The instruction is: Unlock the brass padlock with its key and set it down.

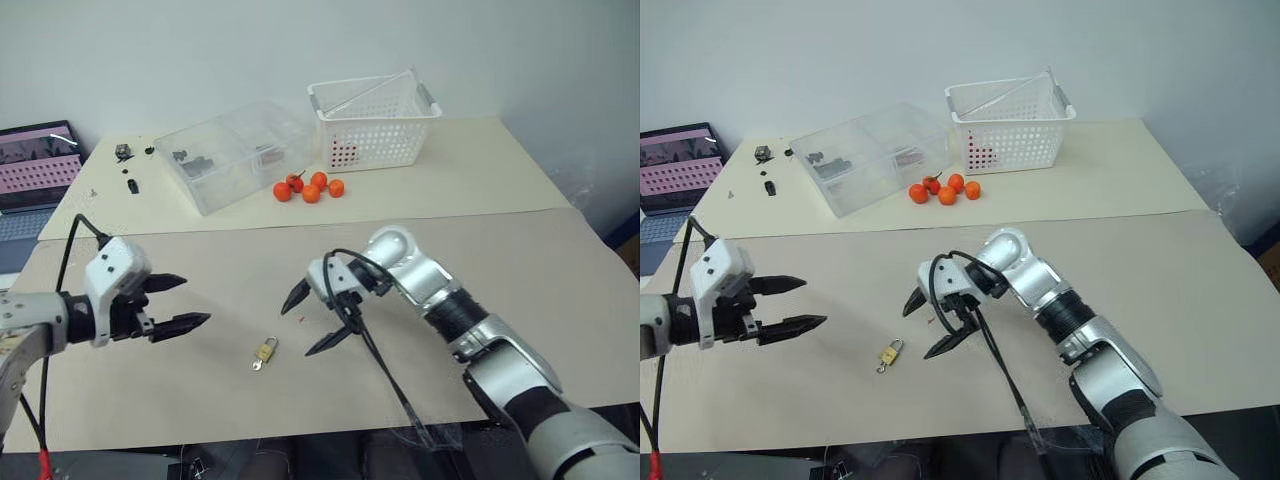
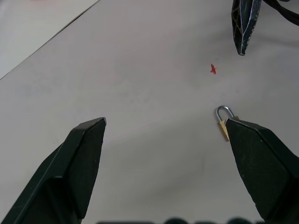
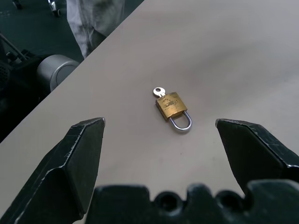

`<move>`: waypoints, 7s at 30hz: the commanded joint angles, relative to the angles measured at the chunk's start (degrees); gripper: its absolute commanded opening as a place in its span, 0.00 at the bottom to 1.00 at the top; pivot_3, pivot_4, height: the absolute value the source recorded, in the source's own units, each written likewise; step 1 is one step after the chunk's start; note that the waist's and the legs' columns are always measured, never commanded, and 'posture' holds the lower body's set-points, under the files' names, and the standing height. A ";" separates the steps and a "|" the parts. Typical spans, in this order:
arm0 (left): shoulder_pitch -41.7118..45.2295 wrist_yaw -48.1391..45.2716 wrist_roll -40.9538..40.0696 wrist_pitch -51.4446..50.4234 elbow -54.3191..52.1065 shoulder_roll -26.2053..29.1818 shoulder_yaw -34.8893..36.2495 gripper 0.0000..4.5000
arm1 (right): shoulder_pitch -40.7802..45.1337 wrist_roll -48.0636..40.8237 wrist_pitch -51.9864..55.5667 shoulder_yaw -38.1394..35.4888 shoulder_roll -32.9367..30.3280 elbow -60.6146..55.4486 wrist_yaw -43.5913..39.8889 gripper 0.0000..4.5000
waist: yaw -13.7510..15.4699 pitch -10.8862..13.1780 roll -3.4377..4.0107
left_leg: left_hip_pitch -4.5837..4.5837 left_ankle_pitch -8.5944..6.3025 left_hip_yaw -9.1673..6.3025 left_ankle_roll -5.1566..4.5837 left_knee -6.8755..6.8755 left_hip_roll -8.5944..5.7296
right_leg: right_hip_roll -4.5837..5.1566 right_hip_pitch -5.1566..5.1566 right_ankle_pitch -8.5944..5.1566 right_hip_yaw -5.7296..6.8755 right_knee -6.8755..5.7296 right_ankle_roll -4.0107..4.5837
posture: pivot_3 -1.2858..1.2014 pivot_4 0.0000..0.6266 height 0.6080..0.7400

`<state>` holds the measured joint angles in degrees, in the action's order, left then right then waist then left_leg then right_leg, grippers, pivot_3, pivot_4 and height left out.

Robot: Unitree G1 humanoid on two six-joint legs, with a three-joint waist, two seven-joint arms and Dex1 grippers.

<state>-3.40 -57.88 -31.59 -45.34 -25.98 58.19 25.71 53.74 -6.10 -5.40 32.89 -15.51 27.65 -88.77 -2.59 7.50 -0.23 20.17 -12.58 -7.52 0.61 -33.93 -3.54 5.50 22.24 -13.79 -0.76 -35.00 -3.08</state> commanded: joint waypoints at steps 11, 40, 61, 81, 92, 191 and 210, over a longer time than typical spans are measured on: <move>-7.28 1.89 0.51 -0.25 -4.90 0.77 6.27 0.96 | 5.27 4.79 -10.73 1.27 13.36 17.26 -2.41 1.00 | -0.29 -0.10 -0.05 | -0.27 -0.23 0.21 0.37 0.06 0.47 | -0.53 0.04 0.02 -0.09 -0.06 0.57 | 0.52 0.24 1.00; -14.81 6.37 -1.66 -4.27 -13.19 -3.36 14.36 0.96 | 13.28 15.95 -23.58 -3.48 24.80 42.29 5.35 1.00 | -1.41 -0.09 -0.01 | -0.42 -0.43 0.25 0.63 0.10 0.73 | -0.80 0.04 0.02 -0.19 -0.11 0.75 | 0.52 0.24 1.00; -12.93 7.87 -2.78 -4.38 -12.53 -2.39 11.92 1.00 | 13.13 17.46 -23.30 -5.92 25.90 43.16 6.68 0.02 | -1.44 -0.11 -0.03 | -0.91 -0.88 1.22 0.79 0.06 1.49 | -1.25 0.02 0.15 -0.22 -0.11 1.20 | 0.52 0.24 1.00; -1.46 4.83 0.60 1.59 -2.19 1.69 -0.45 1.00 | 15.00 14.88 -14.82 -12.14 19.81 41.11 6.05 0.25 | -1.47 -0.14 -0.09 | -0.91 -0.91 1.36 0.77 0.04 1.53 | -1.30 0.06 0.20 -0.24 -0.10 1.29 | 0.52 0.24 1.00; -8.02 -10.70 6.81 22.76 3.78 3.33 -0.75 1.00 | 3.59 11.89 4.22 -11.58 15.82 13.32 3.71 0.57 | -1.34 -0.15 -0.10 | -0.87 -1.01 1.51 0.71 0.03 1.58 | -1.20 0.13 0.20 -0.24 -0.09 1.30 | 0.52 0.24 1.00; 5.64 -22.08 9.15 31.48 15.23 5.83 -11.62 1.00 | -23.00 8.44 32.86 7.37 9.32 -27.13 38.50 0.57 | -0.05 -0.28 -0.30 | -0.90 -1.34 2.40 0.13 -0.47 2.47 | -2.11 0.08 0.24 -0.11 -0.08 1.39 | 0.52 0.24 1.00; 8.04 -21.60 9.49 32.05 16.36 5.51 -13.85 1.00 | -23.81 7.67 33.98 6.92 8.70 -28.52 38.36 0.24 | -0.01 -0.29 -0.32 | -0.90 -1.36 2.46 0.11 -0.50 2.48 | -2.12 0.07 0.24 -0.12 -0.08 1.39 | 0.52 0.24 1.00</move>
<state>3.78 -79.68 -22.17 -13.96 -9.66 63.40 11.72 29.94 2.09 28.80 40.18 -7.40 0.95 -50.32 -2.61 7.22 -0.55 19.27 -13.94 -5.07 0.72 -34.44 -1.06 3.38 22.31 -13.55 -0.89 -35.08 -1.69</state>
